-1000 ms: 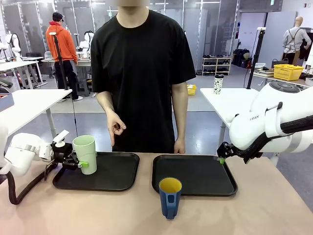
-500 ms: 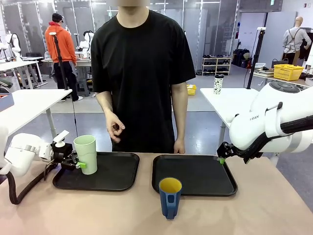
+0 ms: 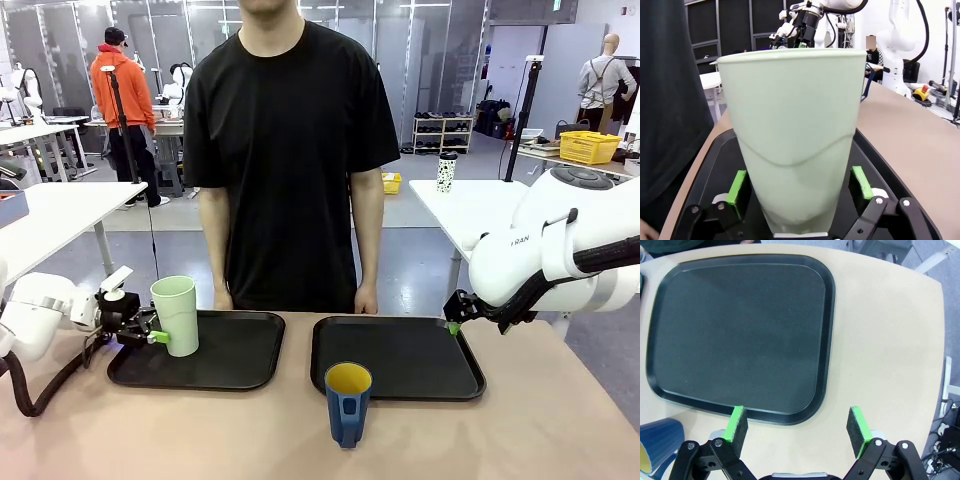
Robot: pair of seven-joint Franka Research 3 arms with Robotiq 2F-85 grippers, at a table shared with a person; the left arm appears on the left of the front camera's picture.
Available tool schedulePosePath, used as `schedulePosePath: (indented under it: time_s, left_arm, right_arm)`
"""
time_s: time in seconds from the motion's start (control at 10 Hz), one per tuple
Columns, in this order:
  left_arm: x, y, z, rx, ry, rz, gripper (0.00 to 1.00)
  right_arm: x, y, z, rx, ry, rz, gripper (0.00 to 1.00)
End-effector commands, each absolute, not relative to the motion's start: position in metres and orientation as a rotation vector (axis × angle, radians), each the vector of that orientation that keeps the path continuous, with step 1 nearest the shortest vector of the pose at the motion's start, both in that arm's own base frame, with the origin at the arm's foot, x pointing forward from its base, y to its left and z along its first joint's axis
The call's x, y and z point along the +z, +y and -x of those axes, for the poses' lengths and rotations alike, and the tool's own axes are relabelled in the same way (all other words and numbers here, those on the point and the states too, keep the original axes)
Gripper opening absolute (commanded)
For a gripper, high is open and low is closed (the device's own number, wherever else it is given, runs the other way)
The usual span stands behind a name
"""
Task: Sort and store the cups by type.
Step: Place the picked Reusable plastic cup into the Flat Tray indicated by the person.
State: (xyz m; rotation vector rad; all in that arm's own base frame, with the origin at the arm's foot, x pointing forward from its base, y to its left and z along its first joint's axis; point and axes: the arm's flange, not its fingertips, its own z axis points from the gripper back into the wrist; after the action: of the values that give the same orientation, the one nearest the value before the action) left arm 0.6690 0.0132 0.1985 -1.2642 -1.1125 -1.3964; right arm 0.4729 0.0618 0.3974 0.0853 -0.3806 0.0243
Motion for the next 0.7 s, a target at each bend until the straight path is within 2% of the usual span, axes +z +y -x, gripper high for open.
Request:
schedulePosePath:
  time_s: [0.0, 0.6]
  left_arm:
    - [0.19, 0.025, -0.65, -1.366, -1.117, 1.229, 1.0]
    - [0.226, 0.076, -0.605, -1.261, -1.144, 0.986, 1.0]
  right_arm:
    - [0.397, 0.061, -0.473, 0.021, -0.38, -0.088, 1.0]
    - [0.397, 0.061, -0.473, 0.021, -0.38, -0.088, 1.0]
